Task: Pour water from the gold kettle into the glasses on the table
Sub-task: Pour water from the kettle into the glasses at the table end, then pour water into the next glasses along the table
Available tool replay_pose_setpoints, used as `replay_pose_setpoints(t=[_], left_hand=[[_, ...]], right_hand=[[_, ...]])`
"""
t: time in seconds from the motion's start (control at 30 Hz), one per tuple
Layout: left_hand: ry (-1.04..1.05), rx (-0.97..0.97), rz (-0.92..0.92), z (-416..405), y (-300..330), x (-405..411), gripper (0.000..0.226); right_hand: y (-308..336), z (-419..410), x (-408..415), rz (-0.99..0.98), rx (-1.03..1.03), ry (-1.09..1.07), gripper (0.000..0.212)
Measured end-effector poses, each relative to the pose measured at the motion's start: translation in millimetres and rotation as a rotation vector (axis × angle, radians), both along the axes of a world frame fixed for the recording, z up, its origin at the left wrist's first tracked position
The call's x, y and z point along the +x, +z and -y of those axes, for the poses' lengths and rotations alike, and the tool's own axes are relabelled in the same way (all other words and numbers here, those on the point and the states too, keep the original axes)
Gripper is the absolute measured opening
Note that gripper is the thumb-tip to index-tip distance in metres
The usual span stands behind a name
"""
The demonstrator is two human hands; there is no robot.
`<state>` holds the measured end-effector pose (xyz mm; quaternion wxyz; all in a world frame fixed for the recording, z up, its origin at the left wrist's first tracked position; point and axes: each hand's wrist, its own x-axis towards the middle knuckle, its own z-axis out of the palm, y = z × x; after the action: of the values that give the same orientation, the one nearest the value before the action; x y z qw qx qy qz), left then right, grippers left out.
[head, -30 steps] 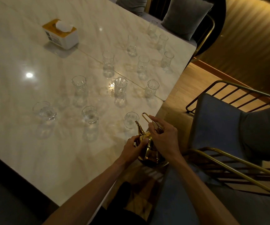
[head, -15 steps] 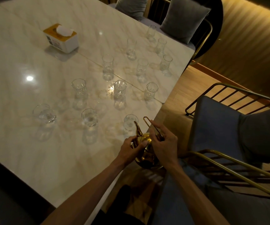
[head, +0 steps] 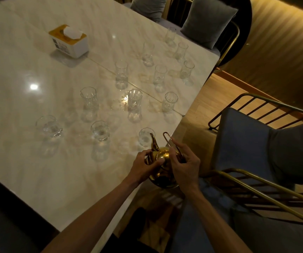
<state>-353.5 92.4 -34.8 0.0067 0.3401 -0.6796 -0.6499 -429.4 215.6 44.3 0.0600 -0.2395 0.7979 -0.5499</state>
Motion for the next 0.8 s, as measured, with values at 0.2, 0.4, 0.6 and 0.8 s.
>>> replay_pose_setpoints(t=[0.2, 0.4, 0.6, 0.8], left_hand=[[0.021, -0.018, -0.016, 0.0, 4.5, -1.7, 0.089], [0.040, -0.052, -0.044, -1.9, 17.1, -0.5, 0.096], [0.050, -0.087, -0.097, 5.2, 43.5, -2.9, 0.097], [0.068, -0.118, -0.149, 19.5, 80.9, -6.6, 0.098]], right_hand=[[2.3, -1.3, -1.3, -0.008, -0.035, -0.003, 0.036], [14.5, -2.5, -1.8, -0.018, -0.099, -0.008, 0.041], [41.3, 3.3, -3.8, -0.069, -0.145, 0.017, 0.039], [75.2, 17.2, -9.4, -0.111, -0.172, 0.046, 0.035]])
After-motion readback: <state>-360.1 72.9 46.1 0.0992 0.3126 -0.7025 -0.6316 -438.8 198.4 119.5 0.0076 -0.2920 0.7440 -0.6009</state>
